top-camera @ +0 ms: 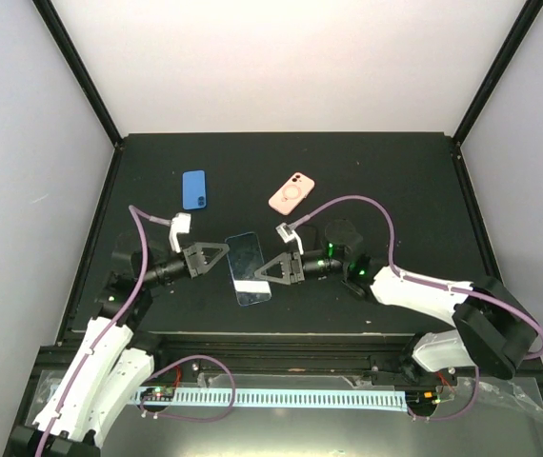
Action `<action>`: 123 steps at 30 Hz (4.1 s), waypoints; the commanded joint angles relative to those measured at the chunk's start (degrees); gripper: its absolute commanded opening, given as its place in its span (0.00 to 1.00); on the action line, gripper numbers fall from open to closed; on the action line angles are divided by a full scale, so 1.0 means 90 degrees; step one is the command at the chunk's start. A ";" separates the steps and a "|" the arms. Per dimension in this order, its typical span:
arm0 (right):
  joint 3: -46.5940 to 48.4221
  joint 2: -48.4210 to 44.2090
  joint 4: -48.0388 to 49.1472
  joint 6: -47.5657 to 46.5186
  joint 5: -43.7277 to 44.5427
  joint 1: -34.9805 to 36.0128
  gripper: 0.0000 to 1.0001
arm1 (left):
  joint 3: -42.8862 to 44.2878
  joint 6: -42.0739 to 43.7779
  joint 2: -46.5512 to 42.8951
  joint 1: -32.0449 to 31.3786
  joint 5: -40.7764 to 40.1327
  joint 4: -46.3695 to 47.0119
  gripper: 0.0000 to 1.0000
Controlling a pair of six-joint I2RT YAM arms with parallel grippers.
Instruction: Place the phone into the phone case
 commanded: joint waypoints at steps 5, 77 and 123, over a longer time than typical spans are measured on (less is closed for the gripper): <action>0.0196 0.0161 -0.0583 -0.0539 0.0018 0.0022 0.14 | 0.0531 0.1378 0.0084 -0.0117 -0.0692 -0.0667 0.02; -0.0449 -0.0767 0.0654 0.0855 0.0114 -0.1092 0.14 | -0.0531 -0.1727 0.1648 -0.1993 -0.0584 0.2747 0.12; 0.0068 0.1237 -0.4663 -0.3248 0.2074 -0.4043 0.30 | 0.0570 0.0214 0.1202 -0.1869 -0.3853 -0.1627 0.99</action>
